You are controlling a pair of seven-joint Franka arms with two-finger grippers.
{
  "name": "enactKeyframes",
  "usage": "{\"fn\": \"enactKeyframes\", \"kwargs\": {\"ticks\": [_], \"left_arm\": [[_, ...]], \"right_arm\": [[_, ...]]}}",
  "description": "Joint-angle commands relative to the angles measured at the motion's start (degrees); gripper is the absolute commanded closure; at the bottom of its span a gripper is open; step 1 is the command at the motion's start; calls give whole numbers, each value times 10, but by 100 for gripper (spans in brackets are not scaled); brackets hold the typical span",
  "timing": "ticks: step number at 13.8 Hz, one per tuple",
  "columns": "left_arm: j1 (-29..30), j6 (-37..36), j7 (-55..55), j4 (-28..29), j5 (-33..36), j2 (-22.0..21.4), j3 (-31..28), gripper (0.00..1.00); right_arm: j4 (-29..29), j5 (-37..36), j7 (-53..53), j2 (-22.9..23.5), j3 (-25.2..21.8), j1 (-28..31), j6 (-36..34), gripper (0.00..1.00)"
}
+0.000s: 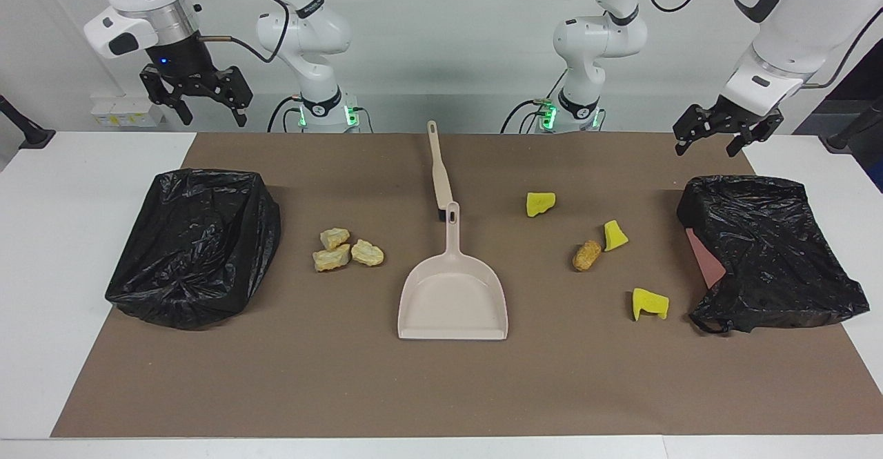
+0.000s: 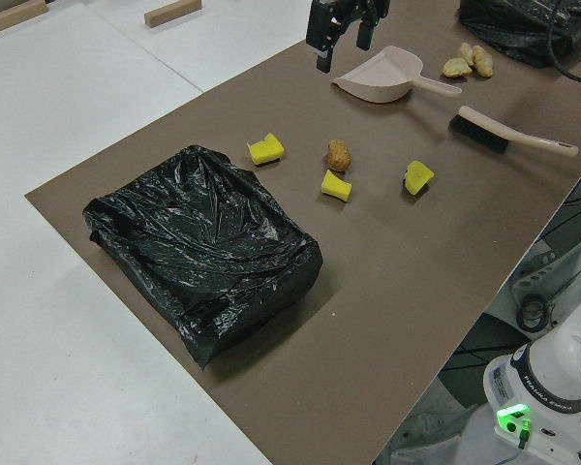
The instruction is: Sweep and dump trash in bin
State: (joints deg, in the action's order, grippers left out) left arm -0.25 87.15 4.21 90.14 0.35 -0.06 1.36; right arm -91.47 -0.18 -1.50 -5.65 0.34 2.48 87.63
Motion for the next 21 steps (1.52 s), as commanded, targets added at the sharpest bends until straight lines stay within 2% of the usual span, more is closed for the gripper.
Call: {"fn": "enactKeyframes", "kwargs": {"ticks": [1,7,12,14,17,21], "left_arm": [[2,-11,8,-15,-7,4,0,0],[2,-11,8,-9,-9,1,0,0],[-35,10,-5,37,-12,-3,1,0],[-59,32,-25,77,-28,-18,1,0],[-108,130,-67,193,-37,-56,1,0],[-178,184,-153,261,-41,-60,1,0]], "right_arm": [[-20,8,8,-16,1,2,14,0],[-20,6,8,-16,1,2,14,0],[-20,6,9,-16,1,2,14,0],[-20,6,9,-16,1,2,14,0],[-20,6,9,-15,1,2,13,0],[-22,4,6,-15,-21,-34,14,0]]}}
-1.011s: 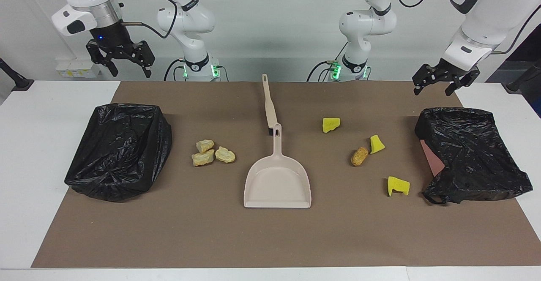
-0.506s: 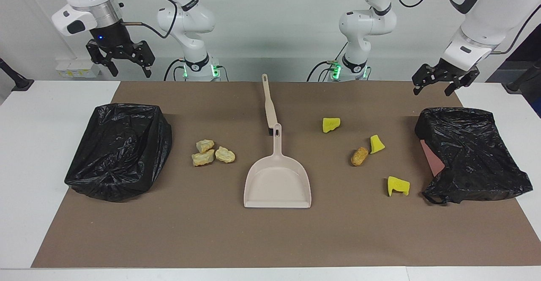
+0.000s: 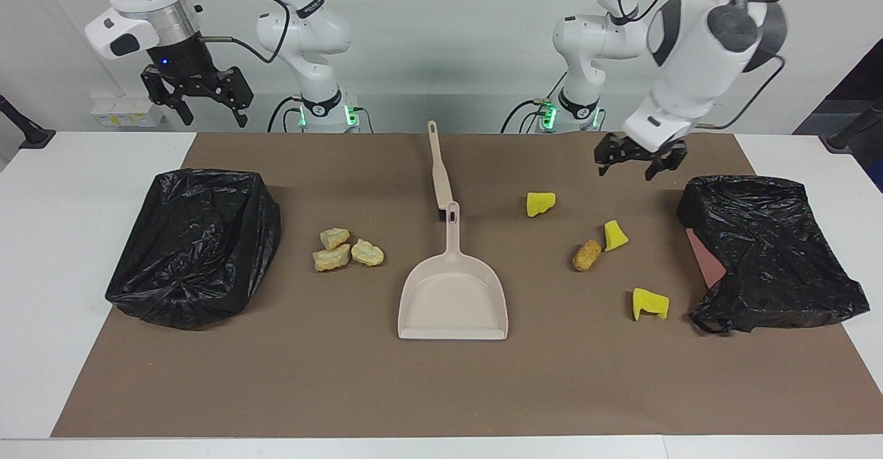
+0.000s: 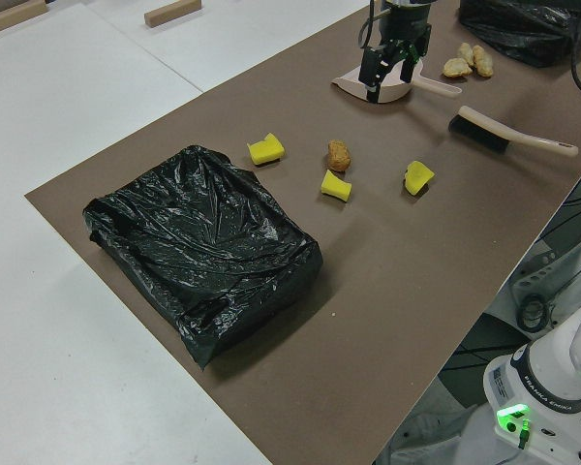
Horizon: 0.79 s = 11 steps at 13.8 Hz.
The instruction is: Sweep and dump trash in bin
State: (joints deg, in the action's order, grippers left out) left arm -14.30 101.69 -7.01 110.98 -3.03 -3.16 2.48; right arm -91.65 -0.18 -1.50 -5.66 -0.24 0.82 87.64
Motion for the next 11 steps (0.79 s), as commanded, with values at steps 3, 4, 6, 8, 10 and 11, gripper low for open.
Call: {"fn": "enactKeyframes", "kwargs": {"ticks": [3,4,6,8,10,11], "left_arm": [[-86,82,-85,106,-35,-54,-10,0],[-106,91,-98,123,-37,-63,-10,0],[-159,113,-146,146,-39,-67,-10,0],[-204,137,-179,162,-41,-63,-10,0],[-254,155,-199,178,-77,-55,-10,0],[-280,183,-230,192,-78,-53,-10,0]], "right_arm": [[-20,4,5,-15,-33,-35,14,0],[-20,4,5,-15,-38,-41,14,0],[-20,4,7,-15,-38,-35,14,0],[-20,4,8,-15,-38,-35,13,0],[-21,4,6,-15,-38,-35,10,0],[-21,4,5,-15,-38,-35,11,0]]}}
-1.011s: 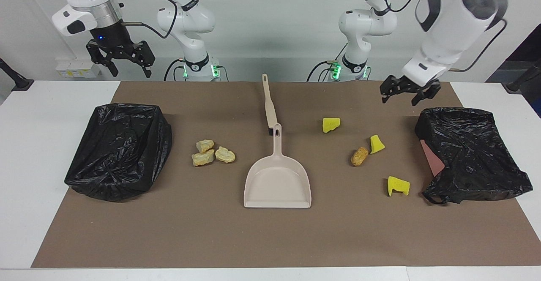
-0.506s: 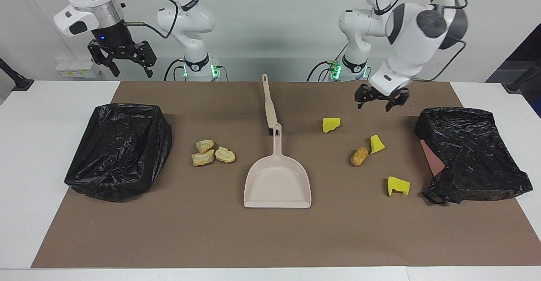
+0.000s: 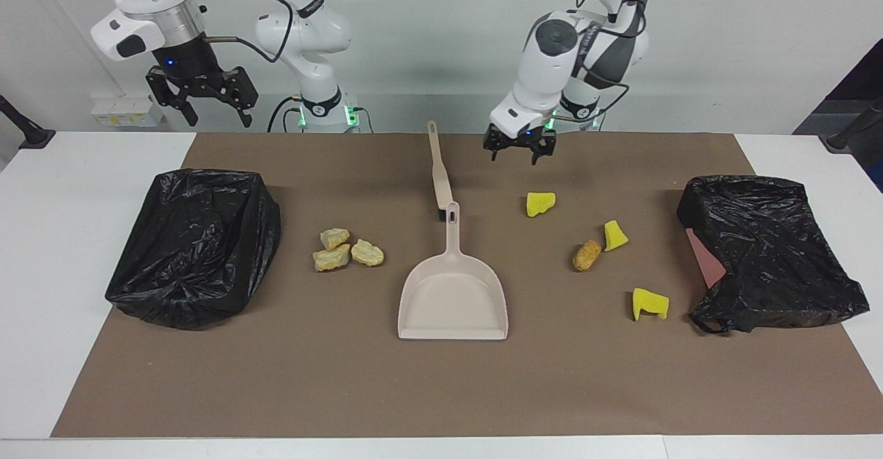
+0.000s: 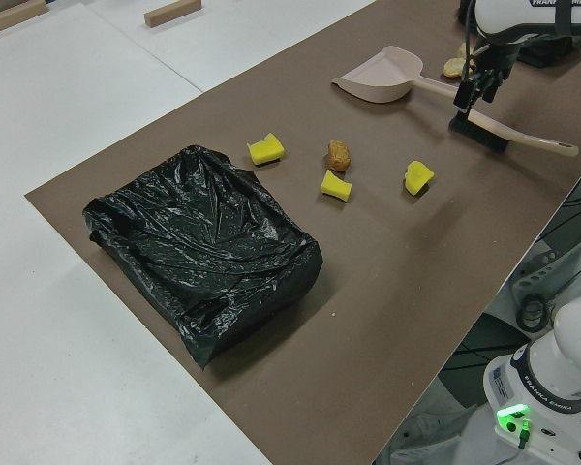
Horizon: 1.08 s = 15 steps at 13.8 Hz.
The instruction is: Sweep and dump trash in bin
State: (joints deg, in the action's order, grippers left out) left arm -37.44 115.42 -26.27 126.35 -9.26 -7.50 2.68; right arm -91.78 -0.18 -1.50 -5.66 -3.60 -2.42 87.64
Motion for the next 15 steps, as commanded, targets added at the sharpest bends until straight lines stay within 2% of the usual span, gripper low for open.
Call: {"fn": "enactKeyframes", "kwargs": {"ticks": [1,6,10,15], "left_arm": [[-75,69,-71,48,-15,-9,-12,0],[-158,145,-170,48,-19,40,-12,0],[-183,191,-207,34,-21,76,-10,0],[-195,200,-221,21,-22,110,4,0]], "right_arm": [[-20,4,5,-15,-4,-2,10,0],[-20,4,4,-15,-4,-2,10,0],[-20,4,7,-15,-4,-1,10,0],[-20,4,9,-15,-4,0,8,0]]}}
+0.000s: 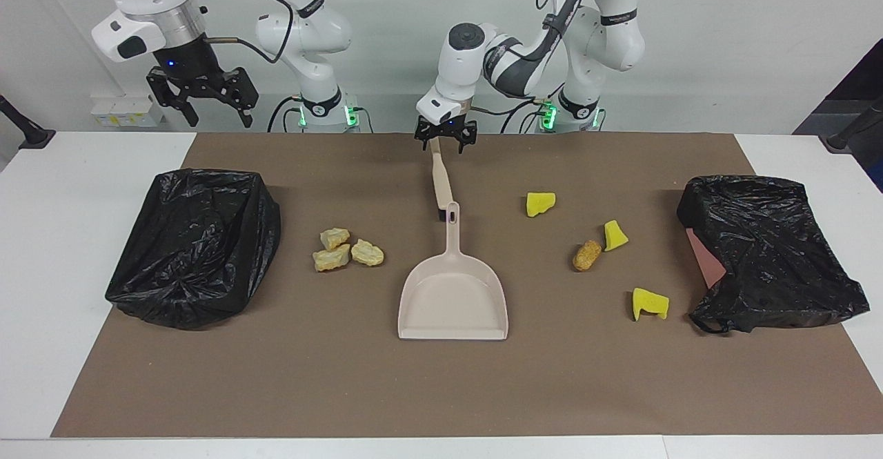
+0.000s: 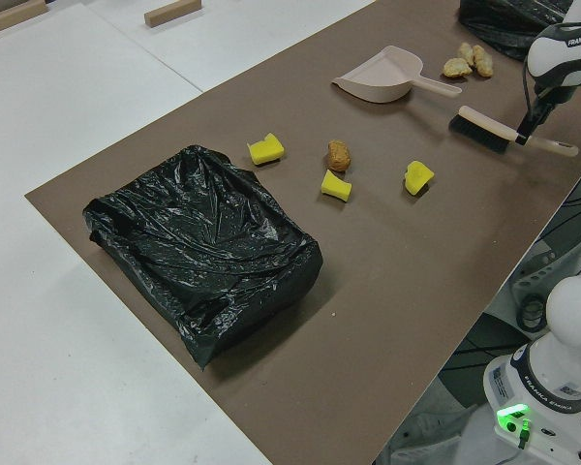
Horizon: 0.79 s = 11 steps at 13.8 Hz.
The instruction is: Sweep and dump trash in bin
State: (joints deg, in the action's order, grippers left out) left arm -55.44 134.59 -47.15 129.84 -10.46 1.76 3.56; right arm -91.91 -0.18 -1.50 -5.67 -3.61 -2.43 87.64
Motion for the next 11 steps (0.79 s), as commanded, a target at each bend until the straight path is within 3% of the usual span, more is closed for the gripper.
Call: {"fn": "enactKeyframes", "kwargs": {"ticks": [1,2,4,5,8,11], "left_arm": [[-16,7,-14,-14,-10,18,-5,14],[-16,3,-14,-16,-10,18,-5,36],[-18,2,-21,-14,-10,17,-5,93],[-18,3,-16,-13,-10,17,-4,100],[-11,-16,-25,-13,-11,13,-5,100],[35,-91,-17,-18,-11,-29,-10,100]], "right_arm": [[-19,4,9,-15,-4,0,7,0],[-19,4,9,-15,-4,0,6,0],[-20,4,9,-16,-4,0,6,0],[-20,4,9,-16,-4,0,6,0],[-19,4,9,-15,-5,0,6,0],[-20,4,9,-15,-4,0,6,0]]}}
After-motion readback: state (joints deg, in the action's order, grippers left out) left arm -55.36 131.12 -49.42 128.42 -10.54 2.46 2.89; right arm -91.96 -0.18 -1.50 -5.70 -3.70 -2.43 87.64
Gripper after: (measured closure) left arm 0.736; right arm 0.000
